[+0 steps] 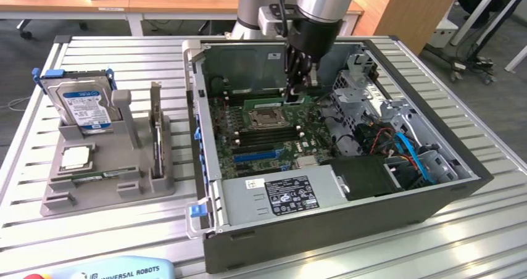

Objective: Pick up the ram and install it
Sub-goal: 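Insert the ram into the slot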

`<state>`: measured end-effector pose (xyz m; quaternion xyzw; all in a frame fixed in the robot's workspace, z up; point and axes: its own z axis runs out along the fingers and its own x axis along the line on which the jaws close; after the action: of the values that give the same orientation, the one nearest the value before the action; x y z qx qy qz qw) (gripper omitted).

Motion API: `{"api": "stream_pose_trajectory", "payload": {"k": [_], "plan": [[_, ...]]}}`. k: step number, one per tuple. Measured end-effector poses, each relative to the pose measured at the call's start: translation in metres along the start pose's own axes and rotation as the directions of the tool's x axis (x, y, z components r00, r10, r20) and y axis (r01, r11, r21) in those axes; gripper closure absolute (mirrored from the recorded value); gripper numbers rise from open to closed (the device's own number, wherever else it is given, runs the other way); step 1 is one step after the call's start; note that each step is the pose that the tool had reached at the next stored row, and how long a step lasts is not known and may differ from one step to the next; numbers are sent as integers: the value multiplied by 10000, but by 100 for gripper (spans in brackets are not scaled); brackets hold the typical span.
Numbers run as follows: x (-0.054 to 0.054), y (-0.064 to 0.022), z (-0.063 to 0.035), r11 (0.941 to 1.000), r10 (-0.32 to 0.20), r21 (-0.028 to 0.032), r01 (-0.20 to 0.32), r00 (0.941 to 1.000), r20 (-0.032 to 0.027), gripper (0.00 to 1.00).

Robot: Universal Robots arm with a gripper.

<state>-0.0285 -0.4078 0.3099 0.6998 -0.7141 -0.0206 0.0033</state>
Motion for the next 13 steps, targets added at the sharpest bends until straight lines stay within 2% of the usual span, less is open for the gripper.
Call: {"api": "stream_pose_trajectory", "payload": {"k": [13], "plan": [[3,-4,126,10000,31,0,-31,10000,2,89]]}}
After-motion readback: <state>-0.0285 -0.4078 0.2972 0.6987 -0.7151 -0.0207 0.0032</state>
